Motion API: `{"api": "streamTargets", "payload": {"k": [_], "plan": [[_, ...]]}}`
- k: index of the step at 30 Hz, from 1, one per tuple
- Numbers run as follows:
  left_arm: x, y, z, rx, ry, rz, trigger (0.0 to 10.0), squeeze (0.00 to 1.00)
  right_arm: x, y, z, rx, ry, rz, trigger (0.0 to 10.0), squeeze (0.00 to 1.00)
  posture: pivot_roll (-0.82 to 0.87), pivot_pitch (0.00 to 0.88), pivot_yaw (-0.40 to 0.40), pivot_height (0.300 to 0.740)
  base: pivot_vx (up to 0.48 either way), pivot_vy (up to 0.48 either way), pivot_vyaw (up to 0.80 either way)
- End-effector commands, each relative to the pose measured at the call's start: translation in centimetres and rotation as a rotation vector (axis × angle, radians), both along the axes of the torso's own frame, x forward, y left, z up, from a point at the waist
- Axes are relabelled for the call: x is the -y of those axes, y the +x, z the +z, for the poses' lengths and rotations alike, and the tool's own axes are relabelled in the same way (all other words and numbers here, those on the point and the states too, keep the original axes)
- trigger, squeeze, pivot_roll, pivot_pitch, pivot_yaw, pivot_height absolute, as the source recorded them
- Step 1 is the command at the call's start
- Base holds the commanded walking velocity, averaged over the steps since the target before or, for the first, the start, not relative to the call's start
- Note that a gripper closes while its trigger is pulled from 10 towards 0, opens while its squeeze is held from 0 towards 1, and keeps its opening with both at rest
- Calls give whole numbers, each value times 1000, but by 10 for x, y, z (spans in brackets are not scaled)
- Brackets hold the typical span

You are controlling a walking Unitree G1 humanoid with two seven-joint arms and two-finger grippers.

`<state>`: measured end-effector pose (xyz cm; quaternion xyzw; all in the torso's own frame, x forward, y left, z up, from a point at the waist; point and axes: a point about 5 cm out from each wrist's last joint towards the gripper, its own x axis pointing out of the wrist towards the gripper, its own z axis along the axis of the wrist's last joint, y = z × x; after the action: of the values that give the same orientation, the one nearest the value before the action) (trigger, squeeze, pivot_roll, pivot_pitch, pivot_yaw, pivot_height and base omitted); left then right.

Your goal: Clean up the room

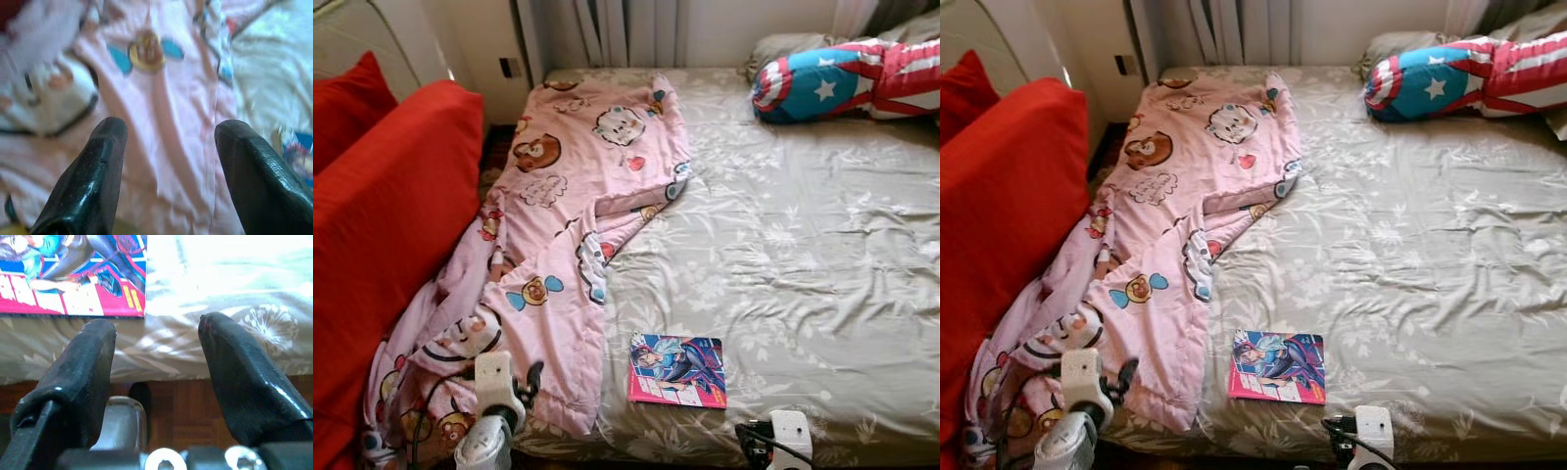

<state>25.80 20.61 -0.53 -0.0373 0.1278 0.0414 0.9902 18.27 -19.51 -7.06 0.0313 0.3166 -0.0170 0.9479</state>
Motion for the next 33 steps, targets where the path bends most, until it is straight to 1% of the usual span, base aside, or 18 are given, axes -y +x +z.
{"api": "streamTargets", "payload": {"k": [1,4,7,14,17,21,27,28,29,30,33], "plan": [[-3,-2,2,27,-11,30,10000,0,-1,-1,-1,4,12,-26,10000,0,-111,106,24,740,0,0,0],[-4,0,4,37,-12,34,10000,0,-1,0,0,8,14,-29,10000,0,-110,102,24,740,0,0,0],[-5,4,10,69,6,41,10000,0,-3,5,2,20,20,-30,10000,0,-103,64,18,740,0,0,0],[-8,5,15,96,14,62,10000,0,-3,7,3,33,24,-35,10000,0,-97,53,17,740,0,0,0],[-12,3,17,109,20,78,10000,0,-1,6,4,42,24,-42,10000,0,-95,45,12,740,0,0,0],[-14,-3,12,89,24,92,10000,0,1,1,2,32,14,-56,10000,0,-113,25,18,740,0,0,0],[-16,-7,9,74,30,92,10000,0,2,-7,-2,7,7,-84,10000,0,-121,11,21,740,0,0,0],[-16,-6,10,73,38,79,10000,0,2,34,24,168,-37,-49,10000,0,-117,0,35,740,0,0,0],[-16,-4,11,71,52,56,10000,0,-1,81,65,377,-85,-8,10000,0,-109,0,43,740,0,0,0],[-16,-3,11,70,57,47,10000,0,-3,90,74,420,-93,-1,10000,0,-109,0,43,740,0,0,0],[-17,-1,13,73,66,44,10000,0,-5,91,74,430,-77,-4,10000,0,-100,0,50,740,0,0,0]]}}
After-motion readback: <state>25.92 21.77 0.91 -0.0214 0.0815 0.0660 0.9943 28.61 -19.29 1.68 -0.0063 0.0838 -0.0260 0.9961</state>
